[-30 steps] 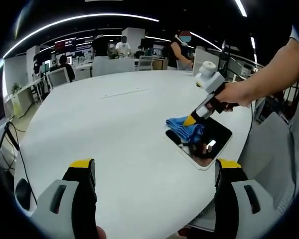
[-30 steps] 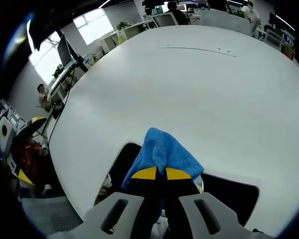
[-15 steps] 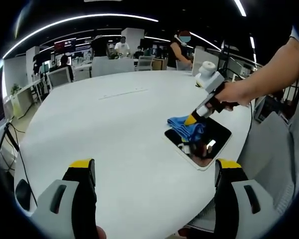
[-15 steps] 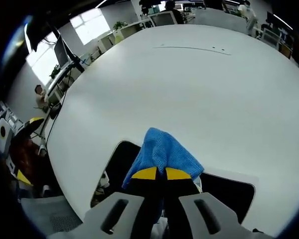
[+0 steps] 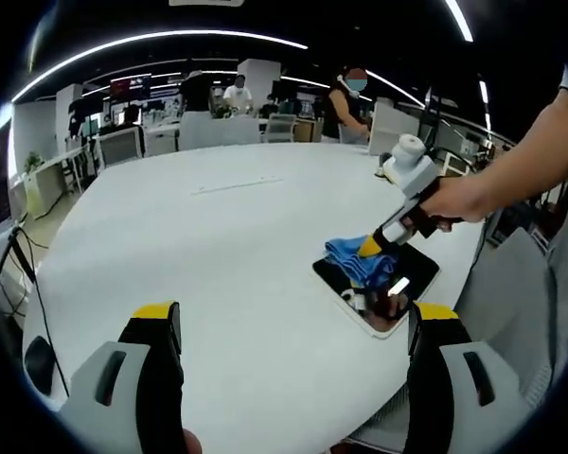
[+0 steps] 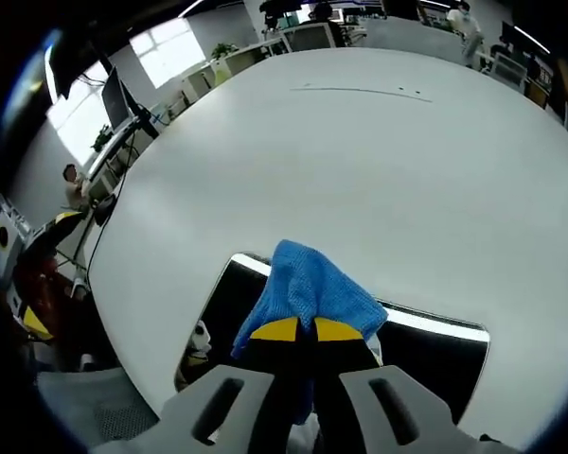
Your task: Wipe the mirror surface with the cleaning cloth until all visible marks leave the cleaned area.
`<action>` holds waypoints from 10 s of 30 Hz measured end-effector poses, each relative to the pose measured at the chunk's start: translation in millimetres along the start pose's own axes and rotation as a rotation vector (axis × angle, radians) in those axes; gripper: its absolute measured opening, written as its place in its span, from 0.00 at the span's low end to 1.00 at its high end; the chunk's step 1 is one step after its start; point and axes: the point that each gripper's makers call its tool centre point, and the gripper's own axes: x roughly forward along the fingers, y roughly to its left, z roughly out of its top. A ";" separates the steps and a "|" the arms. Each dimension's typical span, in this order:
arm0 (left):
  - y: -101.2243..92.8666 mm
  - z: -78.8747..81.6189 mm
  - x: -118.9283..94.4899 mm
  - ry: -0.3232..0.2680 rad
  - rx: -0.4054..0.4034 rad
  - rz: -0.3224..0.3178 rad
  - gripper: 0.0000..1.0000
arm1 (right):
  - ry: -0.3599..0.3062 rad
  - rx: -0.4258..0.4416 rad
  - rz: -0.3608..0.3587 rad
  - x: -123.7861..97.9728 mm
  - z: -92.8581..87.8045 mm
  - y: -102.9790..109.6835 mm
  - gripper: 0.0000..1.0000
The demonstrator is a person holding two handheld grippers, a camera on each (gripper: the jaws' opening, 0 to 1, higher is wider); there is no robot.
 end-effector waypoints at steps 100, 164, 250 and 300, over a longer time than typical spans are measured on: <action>-24.9 11.5 10.3 -0.045 -0.029 0.009 0.99 | 0.073 0.136 0.086 -40.9 -86.5 45.0 0.00; -32.0 7.3 21.3 -0.059 -0.004 0.151 0.99 | 0.064 0.180 0.145 -38.1 -64.7 -6.5 0.00; -21.2 2.9 25.6 -0.041 -0.062 0.166 0.99 | 0.064 0.042 0.037 -20.6 -1.1 -83.5 0.00; -34.3 5.6 21.2 -0.059 -0.062 0.188 0.99 | 0.056 0.047 0.049 -37.4 -47.3 -47.3 0.00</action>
